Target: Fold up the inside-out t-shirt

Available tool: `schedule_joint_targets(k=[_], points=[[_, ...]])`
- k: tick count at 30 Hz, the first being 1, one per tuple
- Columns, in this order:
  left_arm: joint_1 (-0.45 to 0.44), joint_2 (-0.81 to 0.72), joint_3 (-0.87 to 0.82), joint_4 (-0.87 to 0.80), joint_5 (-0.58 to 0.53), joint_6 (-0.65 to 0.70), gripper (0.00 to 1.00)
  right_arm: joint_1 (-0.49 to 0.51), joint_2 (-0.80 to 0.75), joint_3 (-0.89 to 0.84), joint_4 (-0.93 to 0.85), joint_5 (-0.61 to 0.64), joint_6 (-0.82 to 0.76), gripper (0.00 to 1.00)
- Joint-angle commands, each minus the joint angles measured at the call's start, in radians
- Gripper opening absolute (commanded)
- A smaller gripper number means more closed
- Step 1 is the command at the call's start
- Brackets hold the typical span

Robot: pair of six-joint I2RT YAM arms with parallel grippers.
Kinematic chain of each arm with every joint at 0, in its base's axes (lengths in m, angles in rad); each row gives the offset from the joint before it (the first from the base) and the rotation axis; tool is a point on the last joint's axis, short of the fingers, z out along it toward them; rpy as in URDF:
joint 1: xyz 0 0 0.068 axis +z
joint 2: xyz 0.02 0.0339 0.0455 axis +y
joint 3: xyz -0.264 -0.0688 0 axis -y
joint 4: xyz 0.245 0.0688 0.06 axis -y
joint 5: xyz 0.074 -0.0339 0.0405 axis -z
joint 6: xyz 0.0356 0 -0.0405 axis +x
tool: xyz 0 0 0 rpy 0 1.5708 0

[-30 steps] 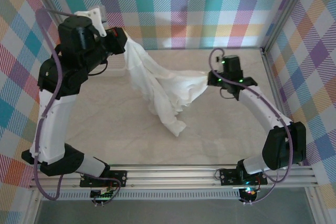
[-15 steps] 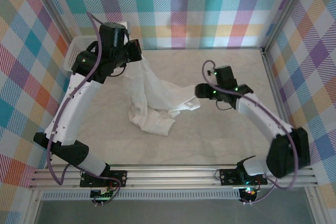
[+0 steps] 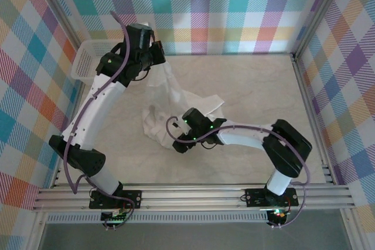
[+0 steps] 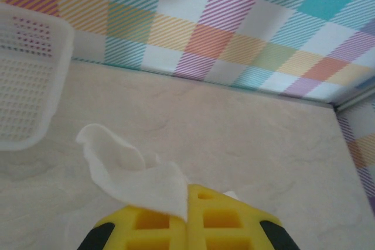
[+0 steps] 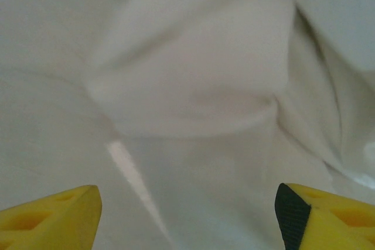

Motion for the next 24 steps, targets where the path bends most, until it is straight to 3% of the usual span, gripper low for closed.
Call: schedule_joint_targets(k=[1,3,4,8,10,13,16,20,24], points=[[0.001,-0.020,0.002,-0.015,-0.078,-0.025,0.00,0.003,0.061,0.040,-0.010,0.007,-0.093,0.62],[0.026,-0.025,0.001,-0.032,-0.063,-0.079,0.00,0.021,0.059,0.054,-0.042,0.049,-0.110,0.19],[0.044,-0.031,0.007,-0.044,-0.055,-0.110,0.00,0.023,0.029,0.055,-0.056,0.070,-0.104,0.02],[0.118,-0.060,0.083,-0.142,-0.183,-0.186,0.00,-0.034,-0.306,0.038,-0.097,0.080,-0.074,0.00],[0.147,-0.090,0.140,-0.176,-0.268,-0.192,0.00,-0.143,-0.479,0.066,-0.138,0.041,-0.014,0.00],[0.187,-0.149,0.190,-0.155,-0.274,-0.186,0.00,-0.364,-0.680,0.122,-0.164,0.000,0.106,0.00],[0.197,-0.167,0.286,-0.183,-0.234,-0.199,0.00,-0.459,-0.746,0.238,-0.232,0.034,0.115,0.00],[0.197,-0.207,0.346,-0.196,-0.146,-0.252,0.00,-0.472,-0.754,0.440,-0.343,0.099,0.098,0.00],[0.197,-0.300,0.346,-0.179,-0.129,-0.310,0.00,-0.473,-0.806,0.576,-0.382,0.247,0.093,0.00]])
